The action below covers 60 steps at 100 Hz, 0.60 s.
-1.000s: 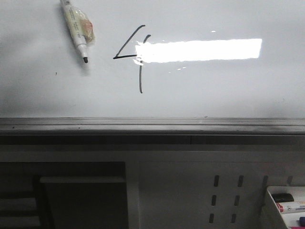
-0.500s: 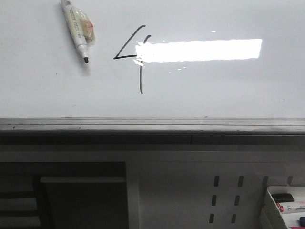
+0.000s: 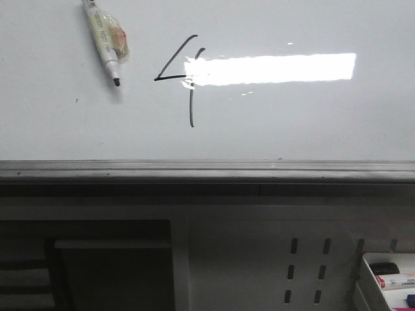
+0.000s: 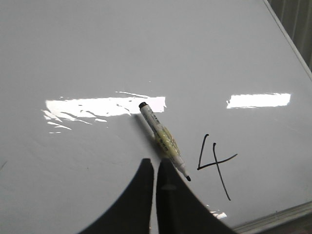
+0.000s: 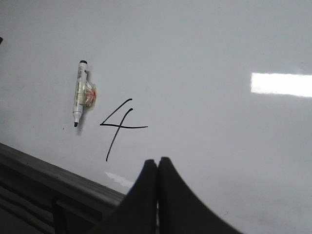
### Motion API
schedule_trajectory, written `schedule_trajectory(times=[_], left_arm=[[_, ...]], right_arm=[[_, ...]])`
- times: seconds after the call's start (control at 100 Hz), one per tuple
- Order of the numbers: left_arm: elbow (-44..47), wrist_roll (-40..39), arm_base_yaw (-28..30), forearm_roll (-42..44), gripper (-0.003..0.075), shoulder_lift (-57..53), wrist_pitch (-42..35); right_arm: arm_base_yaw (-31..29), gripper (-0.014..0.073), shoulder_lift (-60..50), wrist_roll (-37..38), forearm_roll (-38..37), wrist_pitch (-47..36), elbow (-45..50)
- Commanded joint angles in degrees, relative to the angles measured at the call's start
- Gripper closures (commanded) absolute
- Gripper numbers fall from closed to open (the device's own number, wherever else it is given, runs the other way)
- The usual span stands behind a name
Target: Write number 4 on whiteboard
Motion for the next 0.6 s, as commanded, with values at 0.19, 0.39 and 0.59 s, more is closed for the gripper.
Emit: schedule_trajectory(times=[0.19, 0.39, 0.59], left_arm=[[-1.57, -0.06, -0.05, -0.43, 0.0741, 0.48, -0.65], [-0.88, -0.06, -0.05, -0.91, 0.0741, 0.48, -0.65], [-0.88, -0.06, -0.05, -0.91, 0.0741, 0.48, -0.65]], right_arm=[[-0.26, 0.0659, 0.44, -0.75, 2.13, -4.5, -1.07], [-0.26, 0.0659, 0.44, -0.75, 2.24, -4.5, -1.07], [-0.26, 0.0659, 0.44, -0.75, 2.24, -4.62, -1.07]])
